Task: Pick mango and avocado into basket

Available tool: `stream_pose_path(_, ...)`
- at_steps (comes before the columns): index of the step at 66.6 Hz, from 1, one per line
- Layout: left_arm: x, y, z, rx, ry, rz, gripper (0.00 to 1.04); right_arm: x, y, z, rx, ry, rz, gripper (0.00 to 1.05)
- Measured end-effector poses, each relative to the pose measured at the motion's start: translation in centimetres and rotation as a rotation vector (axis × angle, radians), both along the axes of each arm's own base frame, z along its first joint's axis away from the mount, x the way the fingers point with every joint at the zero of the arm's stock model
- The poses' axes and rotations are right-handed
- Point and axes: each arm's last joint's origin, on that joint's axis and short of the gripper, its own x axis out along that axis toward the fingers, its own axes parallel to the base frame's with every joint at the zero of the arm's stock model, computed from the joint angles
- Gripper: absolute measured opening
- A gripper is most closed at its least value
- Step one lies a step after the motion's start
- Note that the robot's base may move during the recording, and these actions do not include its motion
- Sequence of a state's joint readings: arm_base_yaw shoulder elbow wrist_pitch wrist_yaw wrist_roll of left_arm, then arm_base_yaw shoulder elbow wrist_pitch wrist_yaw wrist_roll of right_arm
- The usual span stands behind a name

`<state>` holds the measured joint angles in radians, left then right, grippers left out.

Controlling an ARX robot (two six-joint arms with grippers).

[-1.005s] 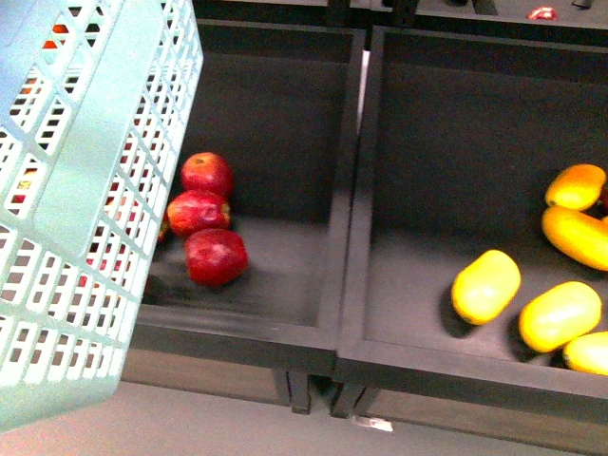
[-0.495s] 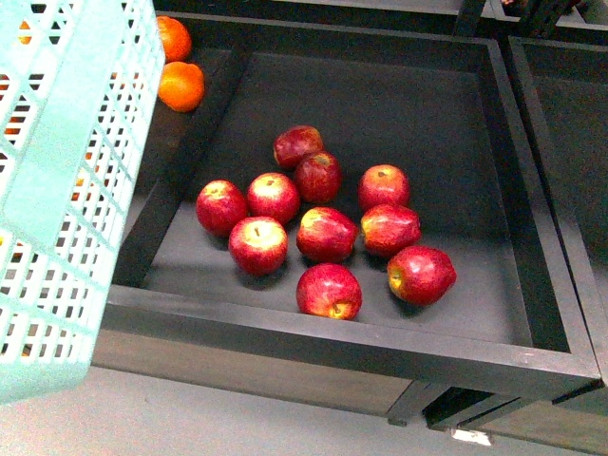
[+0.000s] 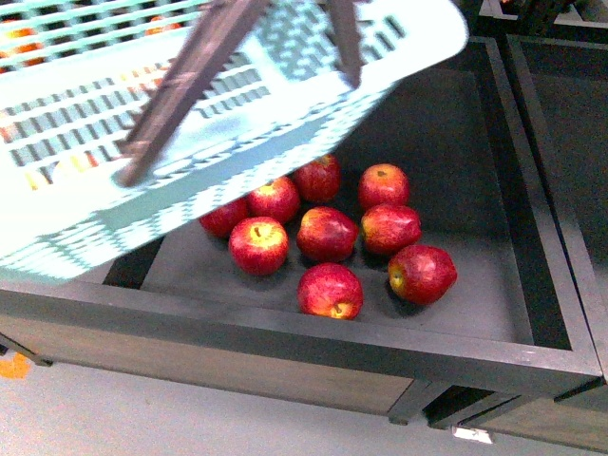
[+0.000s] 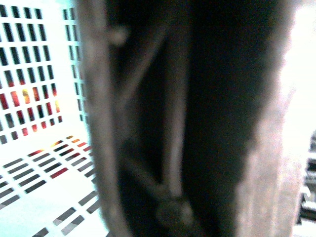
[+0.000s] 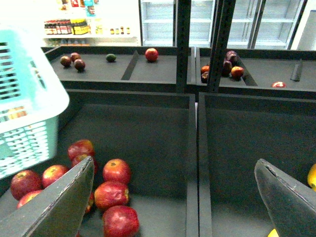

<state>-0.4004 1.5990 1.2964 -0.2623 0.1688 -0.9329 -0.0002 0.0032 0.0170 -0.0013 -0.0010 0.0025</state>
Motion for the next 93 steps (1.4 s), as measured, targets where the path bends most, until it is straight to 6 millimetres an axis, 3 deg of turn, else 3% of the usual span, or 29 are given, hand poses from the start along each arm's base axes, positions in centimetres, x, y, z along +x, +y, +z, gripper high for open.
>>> stream_pose_path(9,-0.2,-5.5,0.2,-0.063,0.028,-0.195,0.13,0.0,0.0,0.0,0.000,0.000,-0.001,0.96)
stream_pose_path(22,-2.0,-8.9,0.2,-0.104,0.057,-0.330,0.13,0.0,0.0,0.0,0.000,0.000,0.000,0.96)
stream_pose_path(59,-2.5,-9.5,0.4,-0.117,0.044,-0.353,0.13,0.0,0.0,0.0,0.000,0.000,0.000,0.96)
stream_pose_path(62,-2.5,-9.5,0.4,-0.117,0.044,-0.355,0.13,0.1,-0.1,-0.1,0.102,0.184,-0.100,0.96)
stream_pose_path(65,-2.5,-9.5,0.4,-0.120,0.047,-0.357,0.13,0.3,-0.6,-0.2,0.240,0.441,-0.239,0.96)
stream_pose_path(68,-2.5,-9.5,0.4,-0.119,0.046,-0.359,0.13,0.7,-1.3,-0.7,0.362,0.525,-0.303,0.96)
stream_pose_path(82,-2.5,-9.5,0.4,-0.118,0.045,-0.356,0.13,3.4,-6.7,0.7,0.572,0.464,-0.504,0.96)
stream_pose_path(93,-2.5,-9.5,0.4,-0.117,0.044,-0.354,0.13,6.4,-10.4,-0.5,0.648,0.510,-0.635,0.96)
